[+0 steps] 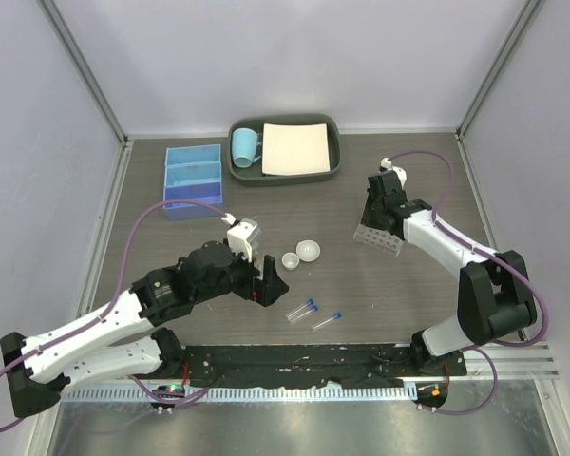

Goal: Organize the chemistry lab equipment

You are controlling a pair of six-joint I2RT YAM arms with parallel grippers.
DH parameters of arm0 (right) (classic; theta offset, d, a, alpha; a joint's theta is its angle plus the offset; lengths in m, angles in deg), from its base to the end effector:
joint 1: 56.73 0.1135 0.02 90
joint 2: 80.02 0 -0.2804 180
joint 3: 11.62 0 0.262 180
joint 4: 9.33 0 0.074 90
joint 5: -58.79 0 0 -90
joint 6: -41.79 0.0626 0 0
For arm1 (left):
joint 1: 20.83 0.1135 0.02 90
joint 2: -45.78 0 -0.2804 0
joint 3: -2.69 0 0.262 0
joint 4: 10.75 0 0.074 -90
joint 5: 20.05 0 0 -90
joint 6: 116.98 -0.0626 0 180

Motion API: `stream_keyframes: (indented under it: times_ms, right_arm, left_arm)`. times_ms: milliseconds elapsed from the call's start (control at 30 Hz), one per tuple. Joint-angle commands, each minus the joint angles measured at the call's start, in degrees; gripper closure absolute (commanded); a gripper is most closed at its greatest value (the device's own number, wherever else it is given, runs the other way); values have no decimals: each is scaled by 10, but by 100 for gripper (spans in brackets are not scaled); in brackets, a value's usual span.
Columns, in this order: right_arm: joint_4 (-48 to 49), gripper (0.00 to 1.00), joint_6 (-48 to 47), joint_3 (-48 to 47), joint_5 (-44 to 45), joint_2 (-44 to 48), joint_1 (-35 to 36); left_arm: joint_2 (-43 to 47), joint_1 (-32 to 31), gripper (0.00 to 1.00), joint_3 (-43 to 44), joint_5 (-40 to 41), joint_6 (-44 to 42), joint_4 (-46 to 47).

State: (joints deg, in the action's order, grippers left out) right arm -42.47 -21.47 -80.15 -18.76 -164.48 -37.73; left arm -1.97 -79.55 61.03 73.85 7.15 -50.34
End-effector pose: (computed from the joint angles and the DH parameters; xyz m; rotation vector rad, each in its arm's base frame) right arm 0.3196 0.0958 0.2186 0.2596 2.3892 0.1069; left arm 0.1118 -0.1759 0.3031 0.4270 2.1672 -0.8906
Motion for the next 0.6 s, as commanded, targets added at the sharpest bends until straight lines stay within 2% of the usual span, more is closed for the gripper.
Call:
stream_keyframes:
  times_ms: [0,200,567]
  right_arm:
    - [35,80,-3,6,0,11,0]
    - [42,76,-10,10,15,12,10]
    - [52,76,-24,14,63,15,38]
  left_arm:
    - [0,2,3,-2,7,2,28]
    - [-2,2,3,-3,10,2,28]
    - [-7,2,3,-5,13,1,30]
